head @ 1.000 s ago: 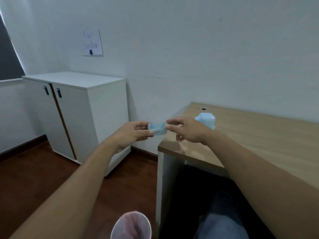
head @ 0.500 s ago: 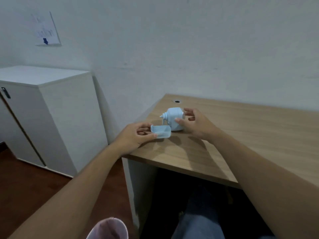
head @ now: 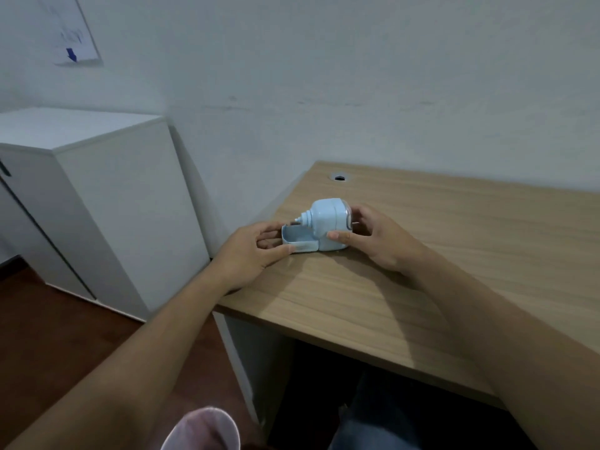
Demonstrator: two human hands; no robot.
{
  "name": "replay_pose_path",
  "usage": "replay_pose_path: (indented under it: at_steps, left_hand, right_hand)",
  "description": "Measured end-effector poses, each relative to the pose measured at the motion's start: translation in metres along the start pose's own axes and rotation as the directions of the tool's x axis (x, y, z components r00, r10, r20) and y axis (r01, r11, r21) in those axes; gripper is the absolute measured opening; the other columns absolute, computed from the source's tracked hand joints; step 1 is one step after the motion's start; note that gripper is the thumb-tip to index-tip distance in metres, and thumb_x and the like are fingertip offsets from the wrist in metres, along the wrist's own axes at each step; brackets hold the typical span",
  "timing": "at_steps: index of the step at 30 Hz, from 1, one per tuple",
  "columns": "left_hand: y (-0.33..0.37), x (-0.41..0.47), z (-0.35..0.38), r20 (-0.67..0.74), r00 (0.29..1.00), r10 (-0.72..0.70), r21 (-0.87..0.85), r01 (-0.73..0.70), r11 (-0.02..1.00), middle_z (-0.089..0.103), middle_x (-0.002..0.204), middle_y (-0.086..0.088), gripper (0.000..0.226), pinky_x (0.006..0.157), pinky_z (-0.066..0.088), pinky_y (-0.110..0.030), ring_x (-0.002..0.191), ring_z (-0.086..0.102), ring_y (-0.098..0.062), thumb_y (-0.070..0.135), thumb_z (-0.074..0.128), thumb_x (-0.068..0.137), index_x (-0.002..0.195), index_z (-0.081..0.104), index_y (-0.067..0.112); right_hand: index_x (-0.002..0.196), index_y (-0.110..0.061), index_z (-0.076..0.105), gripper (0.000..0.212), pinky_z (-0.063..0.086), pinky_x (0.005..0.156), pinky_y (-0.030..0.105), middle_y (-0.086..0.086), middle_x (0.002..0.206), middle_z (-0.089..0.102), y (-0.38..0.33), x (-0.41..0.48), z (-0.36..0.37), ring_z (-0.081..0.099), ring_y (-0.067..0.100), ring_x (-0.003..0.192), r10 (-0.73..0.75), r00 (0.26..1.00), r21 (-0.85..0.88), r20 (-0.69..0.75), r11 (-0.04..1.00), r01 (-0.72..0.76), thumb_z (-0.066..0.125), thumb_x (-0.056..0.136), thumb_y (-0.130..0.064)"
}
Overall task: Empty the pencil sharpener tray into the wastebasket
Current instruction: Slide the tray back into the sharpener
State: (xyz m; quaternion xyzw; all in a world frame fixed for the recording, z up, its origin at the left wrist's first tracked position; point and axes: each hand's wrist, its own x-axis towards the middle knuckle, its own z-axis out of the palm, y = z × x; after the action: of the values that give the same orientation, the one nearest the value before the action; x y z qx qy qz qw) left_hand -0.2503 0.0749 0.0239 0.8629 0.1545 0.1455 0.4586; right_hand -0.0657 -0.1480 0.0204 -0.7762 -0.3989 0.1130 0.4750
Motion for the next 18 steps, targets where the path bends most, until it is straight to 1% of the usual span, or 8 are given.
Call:
replay_pose_path:
  at_steps: [3,6,8,9,11,13,16,18]
  left_hand:
    - [0.003,0.007,0.008,0.052,0.999,0.005,-0.035,-0.003,0.999,0.077,0.141,0.005,0.060,0.104,0.055,-0.006,0.114,0.076,0.012,0.018,0.084,0.098,0.154,0.064,0.020]
    - [0.008,0.012,0.016,0.096,0.995,-0.009,-0.036,0.013,0.999,0.070,0.153,0.006,0.089,0.105,0.051,-0.009,0.135,0.069,0.001,0.028,0.083,0.099,0.173,0.034,0.019]
    - [0.012,0.016,0.023,0.122,0.992,-0.009,-0.009,0.010,1.000,0.072,0.151,0.009,0.107,0.121,0.043,-0.024,0.143,0.065,-0.006,0.039,0.080,0.100,0.178,0.010,0.023]
    - [0.012,0.018,0.026,0.142,0.990,-0.004,-0.017,0.007,1.000,0.073,0.150,0.008,0.111,0.128,0.040,-0.034,0.143,0.065,-0.009,0.043,0.080,0.099,0.178,0.005,0.026]
    - [0.010,0.026,0.035,0.175,0.985,0.004,-0.052,0.006,0.999,0.075,0.149,0.003,0.115,0.130,0.041,-0.050,0.142,0.068,-0.016,0.057,0.082,0.090,0.177,0.009,0.036]
    - [0.008,0.032,0.041,0.197,0.980,0.017,-0.070,-0.004,0.998,0.075,0.148,0.002,0.115,0.127,0.045,-0.056,0.140,0.070,-0.020,0.068,0.084,0.083,0.172,0.017,0.040]
    - [0.009,0.042,0.050,0.173,0.984,0.047,-0.135,-0.024,0.991,0.075,0.149,0.001,0.109,0.125,0.047,-0.056,0.138,0.072,-0.020,0.059,0.087,0.086,0.171,0.023,0.034]
    - [0.016,0.047,0.059,0.108,0.992,0.064,-0.170,-0.045,0.984,0.075,0.150,-0.002,0.104,0.123,0.049,-0.054,0.134,0.075,-0.018,0.052,0.086,0.090,0.172,0.025,0.032]
  right_hand:
    - [0.142,-0.018,0.065,0.060,0.060,0.110,0.034,-0.008,0.133,0.079,0.005,0.001,0.001,0.077,0.009,0.122,0.009,1.000,0.050,-0.010,0.999,-0.009,0.089,0.092,-0.038]
    - [0.136,-0.022,0.066,0.062,0.062,0.106,0.036,-0.008,0.129,0.079,0.008,0.001,0.005,0.078,0.010,0.117,0.012,0.999,0.066,-0.041,0.998,-0.009,0.094,0.085,-0.043]
    - [0.132,-0.022,0.065,0.064,0.063,0.103,0.034,-0.007,0.128,0.079,0.010,0.000,0.007,0.079,0.011,0.115,0.012,0.998,0.083,-0.059,0.997,-0.007,0.097,0.082,-0.044]
    - [0.132,-0.022,0.065,0.065,0.063,0.100,0.031,-0.008,0.127,0.079,0.010,0.000,0.008,0.079,0.009,0.113,0.005,0.998,0.083,-0.060,0.997,0.000,0.098,0.081,-0.045]
    - [0.132,-0.022,0.064,0.067,0.058,0.089,0.016,-0.011,0.124,0.077,0.012,-0.001,0.009,0.076,-0.003,0.104,-0.005,0.998,0.070,-0.069,0.997,0.009,0.098,0.079,-0.045]
    - [0.132,-0.023,0.064,0.066,0.053,0.081,0.008,-0.014,0.122,0.075,0.013,-0.002,0.007,0.073,-0.009,0.096,-0.003,0.996,0.065,-0.090,0.998,0.009,0.098,0.079,-0.045]
    - [0.133,-0.024,0.066,0.066,0.056,0.081,0.009,-0.011,0.123,0.076,0.017,-0.002,0.001,0.076,0.001,0.101,0.002,0.989,0.095,-0.148,0.995,0.012,0.097,0.080,-0.047]
    - [0.139,-0.021,0.065,0.068,0.057,0.082,0.010,-0.010,0.126,0.076,0.018,-0.002,-0.004,0.075,0.000,0.105,-0.002,0.983,0.115,-0.182,0.993,0.023,0.095,0.083,-0.045]
